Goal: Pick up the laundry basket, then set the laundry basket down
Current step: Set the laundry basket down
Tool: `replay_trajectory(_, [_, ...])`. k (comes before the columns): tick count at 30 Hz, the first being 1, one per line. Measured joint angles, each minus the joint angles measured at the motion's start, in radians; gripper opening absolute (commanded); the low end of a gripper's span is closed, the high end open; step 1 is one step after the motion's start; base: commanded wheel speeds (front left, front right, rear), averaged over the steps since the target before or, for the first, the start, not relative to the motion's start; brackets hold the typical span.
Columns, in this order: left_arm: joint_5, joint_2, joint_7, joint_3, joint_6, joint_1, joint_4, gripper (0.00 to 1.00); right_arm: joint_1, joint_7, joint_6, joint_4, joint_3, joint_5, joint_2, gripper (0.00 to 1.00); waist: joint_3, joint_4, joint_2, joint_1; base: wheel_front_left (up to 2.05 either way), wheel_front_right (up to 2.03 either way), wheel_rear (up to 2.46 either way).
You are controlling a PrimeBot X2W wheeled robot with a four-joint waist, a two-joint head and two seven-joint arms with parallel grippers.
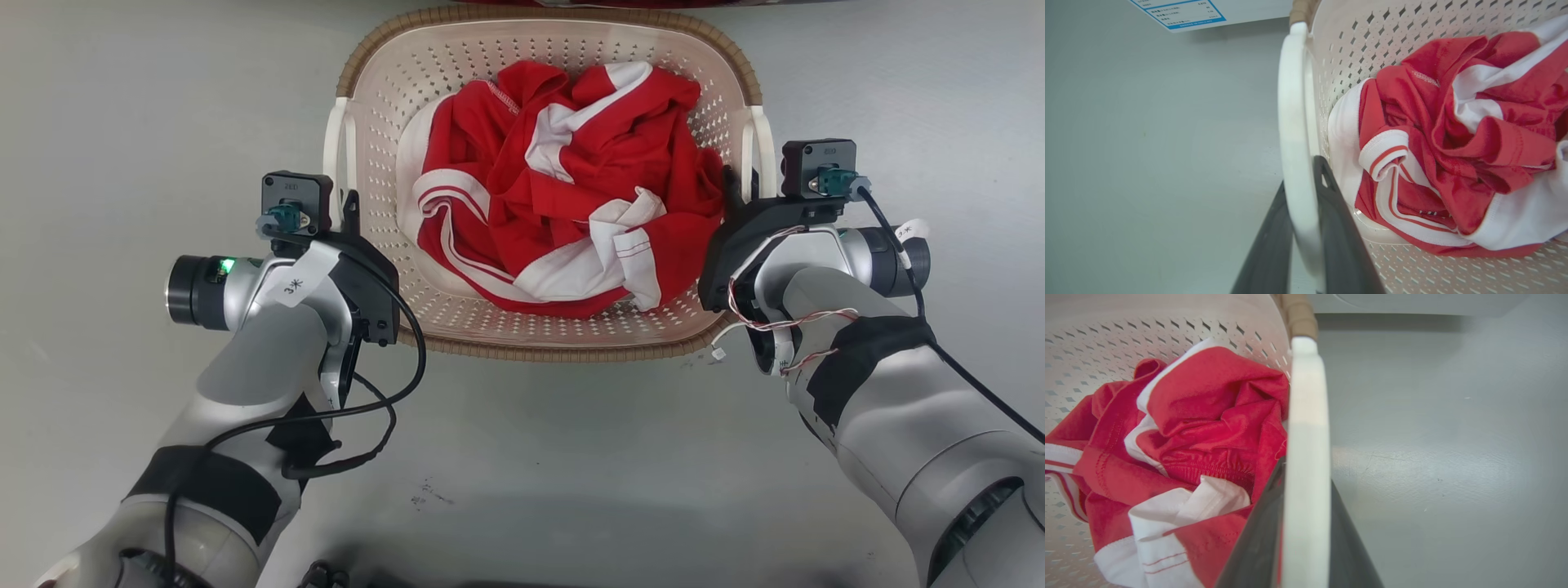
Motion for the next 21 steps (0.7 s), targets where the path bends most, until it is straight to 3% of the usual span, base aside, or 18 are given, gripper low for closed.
replay_trajectory(1, [0.000,-0.001,-0.001,0.000,0.000,0.000,0.002,0.00,0.000,-0.002,0.000,0.000,0.001,0.000,0.000,0.05,0.000,0.001,-0.0001,0.0000,0.00,0.00,0.00])
replay_trajectory(2, [0.000,-0.002,-0.006,0.000,0.000,0.000,0.004,0.00,0.000,-0.002,0.000,0.001,0.001,-0.001,0.000,0.22,0.000,0.001,0.0000,0.0000,0.00,0.00,0.00])
replay_trajectory(5, [0.006,-0.001,-0.017,0.001,0.000,-0.002,0.006,0.00,0.000,-0.003,0.002,0.005,0.010,-0.007,0.000,0.50,-0.002,0.002,-0.0001,0.0000,0.00,0.00,0.00])
replay_trajectory(6, [0.007,-0.002,-0.018,0.001,0.000,-0.004,0.007,0.22,0.000,-0.003,0.003,0.005,0.012,-0.012,0.000,0.79,-0.003,0.003,-0.0001,0.0000,0.00,0.00,0.00])
replay_trajectory(7, [0.007,-0.003,-0.019,0.003,0.000,-0.004,0.008,0.35,0.000,-0.004,0.003,0.005,0.014,-0.014,0.001,0.96,-0.005,0.003,-0.0001,0.0000,0.00,0.00,0.00])
replay_trajectory(9, [0.007,-0.005,-0.019,0.007,0.000,-0.004,0.012,0.52,0.000,-0.012,0.007,0.004,0.016,-0.014,0.005,1.00,-0.008,0.004,0.0000,0.0000,0.00,0.00,0.00])
replay_trajectory(10, [0.007,-0.009,-0.019,0.007,0.000,-0.004,0.013,0.52,0.000,-0.012,0.009,0.004,0.016,-0.015,0.008,1.00,-0.009,0.004,-0.0001,0.0000,0.00,0.00,0.00])
replay_trajectory(11, [0.007,-0.011,-0.019,0.008,0.001,-0.004,0.015,0.81,0.000,-0.012,0.009,0.005,0.017,-0.015,0.008,1.00,-0.011,0.004,-0.0001,0.0000,0.00,0.00,0.00])
replay_trajectory(13, [0.006,-0.011,-0.022,0.011,0.001,-0.004,0.016,1.00,0.000,-0.015,0.009,0.005,0.019,-0.015,0.008,1.00,-0.014,0.005,0.0000,0.0000,0.00,0.00,0.00])
replay_trajectory(21, [-0.002,-0.014,-0.031,0.018,0.002,-0.003,0.031,1.00,-0.003,-0.023,0.009,0.011,0.026,-0.023,0.009,1.00,-0.027,0.008,0.0000,0.0000,0.00,0.00,0.00])
